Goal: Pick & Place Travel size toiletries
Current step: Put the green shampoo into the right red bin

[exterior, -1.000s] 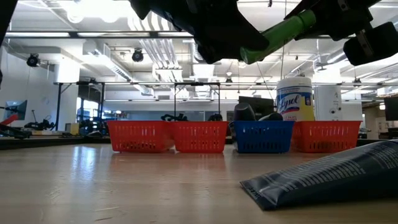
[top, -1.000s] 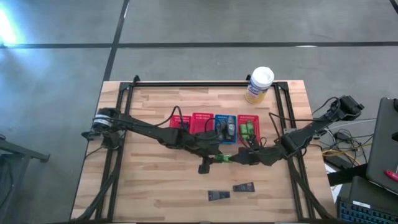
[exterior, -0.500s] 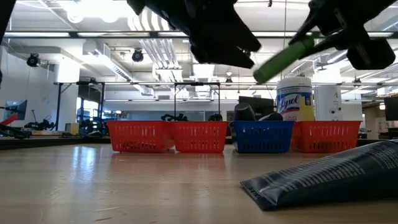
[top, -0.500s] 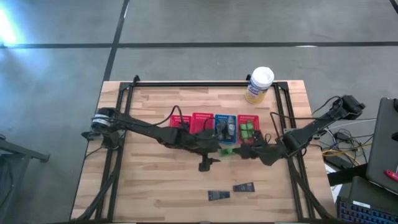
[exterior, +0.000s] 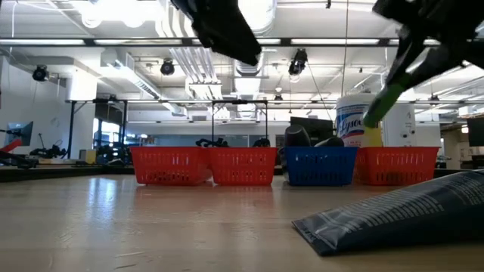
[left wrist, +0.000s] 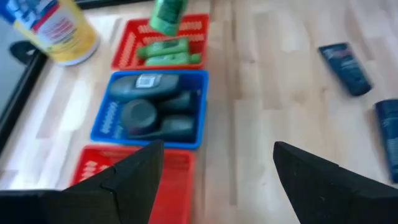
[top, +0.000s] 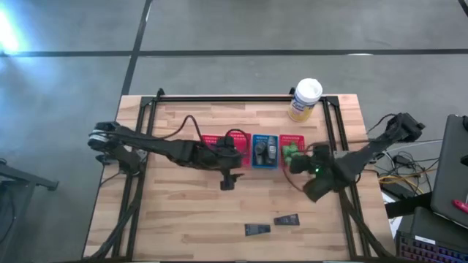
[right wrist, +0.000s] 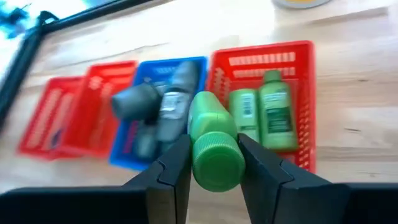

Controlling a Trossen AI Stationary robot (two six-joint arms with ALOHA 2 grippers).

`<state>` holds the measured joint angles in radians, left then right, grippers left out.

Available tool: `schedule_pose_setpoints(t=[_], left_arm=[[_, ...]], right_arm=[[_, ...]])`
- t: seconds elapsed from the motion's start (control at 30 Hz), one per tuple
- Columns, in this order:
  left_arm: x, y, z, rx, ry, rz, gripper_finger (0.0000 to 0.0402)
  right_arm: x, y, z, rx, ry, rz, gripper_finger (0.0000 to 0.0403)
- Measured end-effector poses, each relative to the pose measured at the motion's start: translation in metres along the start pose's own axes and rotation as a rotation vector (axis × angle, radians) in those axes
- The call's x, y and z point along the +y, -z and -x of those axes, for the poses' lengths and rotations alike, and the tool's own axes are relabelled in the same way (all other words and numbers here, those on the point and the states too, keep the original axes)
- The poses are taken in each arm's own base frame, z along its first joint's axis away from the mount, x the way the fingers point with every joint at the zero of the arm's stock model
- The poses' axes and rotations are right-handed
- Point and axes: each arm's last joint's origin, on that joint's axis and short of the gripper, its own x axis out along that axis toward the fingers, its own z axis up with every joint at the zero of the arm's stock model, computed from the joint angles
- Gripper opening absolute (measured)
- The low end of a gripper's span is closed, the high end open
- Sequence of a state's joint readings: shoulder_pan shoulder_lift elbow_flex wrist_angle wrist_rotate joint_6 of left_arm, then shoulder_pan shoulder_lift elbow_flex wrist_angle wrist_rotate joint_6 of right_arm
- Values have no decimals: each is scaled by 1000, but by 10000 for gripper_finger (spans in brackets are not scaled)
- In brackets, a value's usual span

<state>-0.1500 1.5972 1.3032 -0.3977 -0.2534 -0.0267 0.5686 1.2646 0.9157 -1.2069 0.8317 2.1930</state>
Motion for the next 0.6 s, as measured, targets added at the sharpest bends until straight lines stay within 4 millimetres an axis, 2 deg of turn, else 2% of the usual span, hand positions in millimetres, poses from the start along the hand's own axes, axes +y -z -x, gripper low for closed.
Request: schedule_pose_setpoints(t=[0.17, 0.37, 0.47, 0.6], left_arm=[[11, 9, 2, 61, -24, -21, 304], [20, 25, 3, 100, 45, -12, 303], [25, 30, 4, 99, 64, -14, 301], [28, 37, 5, 99, 99, -14, 301]], right_arm=[[-2, 21, -28, -125, 125, -4, 102], [1, 18, -56, -202, 250, 36, 108], [-1, 16, -66, -163, 338, 92, 124], [-2, 16, -67, -29, 412, 187, 153]])
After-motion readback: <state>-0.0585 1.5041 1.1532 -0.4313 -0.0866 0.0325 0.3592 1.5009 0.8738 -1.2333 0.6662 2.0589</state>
